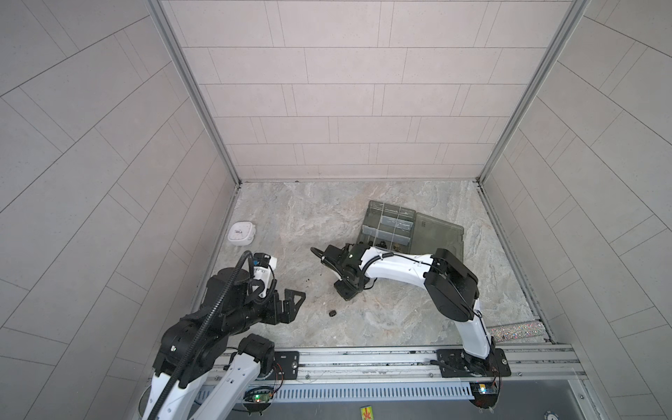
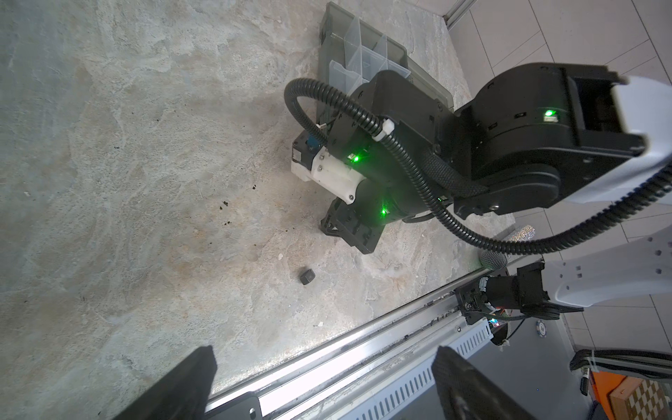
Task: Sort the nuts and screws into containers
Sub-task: 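Lift the nut and carry it over the box with the right gripper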
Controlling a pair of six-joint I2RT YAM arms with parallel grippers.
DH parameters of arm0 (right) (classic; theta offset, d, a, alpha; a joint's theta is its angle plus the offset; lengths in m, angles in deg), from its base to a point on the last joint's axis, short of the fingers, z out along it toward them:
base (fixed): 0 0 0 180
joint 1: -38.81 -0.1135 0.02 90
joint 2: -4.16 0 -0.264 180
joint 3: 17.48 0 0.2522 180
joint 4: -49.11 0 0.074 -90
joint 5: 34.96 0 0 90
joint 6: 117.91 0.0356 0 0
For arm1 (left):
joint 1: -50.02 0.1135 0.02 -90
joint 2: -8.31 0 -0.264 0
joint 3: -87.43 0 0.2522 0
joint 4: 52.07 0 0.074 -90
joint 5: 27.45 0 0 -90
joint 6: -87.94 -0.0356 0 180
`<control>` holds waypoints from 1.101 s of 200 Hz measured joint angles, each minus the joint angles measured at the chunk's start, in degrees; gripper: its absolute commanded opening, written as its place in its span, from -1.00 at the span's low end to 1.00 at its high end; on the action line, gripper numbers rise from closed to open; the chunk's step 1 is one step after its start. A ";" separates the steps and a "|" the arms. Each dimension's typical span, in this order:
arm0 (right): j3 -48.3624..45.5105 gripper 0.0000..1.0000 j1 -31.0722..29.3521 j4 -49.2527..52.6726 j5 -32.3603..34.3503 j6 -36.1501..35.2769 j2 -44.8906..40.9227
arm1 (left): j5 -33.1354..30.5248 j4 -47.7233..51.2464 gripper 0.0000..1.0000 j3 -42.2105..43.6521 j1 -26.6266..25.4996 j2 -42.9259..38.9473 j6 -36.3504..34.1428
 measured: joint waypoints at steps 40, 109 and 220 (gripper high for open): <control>2.73 -0.75 1.57 3.32 0.68 -1.44 -2.08 | 0.04 -1.73 1.00 0.00 0.00 1.11 0.96; 9.05 -0.74 11.34 7.30 1.44 -4.81 -5.44 | 0.22 -7.30 1.00 -0.07 0.00 8.33 1.05; 17.73 -0.72 27.67 11.02 2.99 -9.57 -0.48 | 0.72 -13.92 1.00 -3.04 0.00 20.65 -0.15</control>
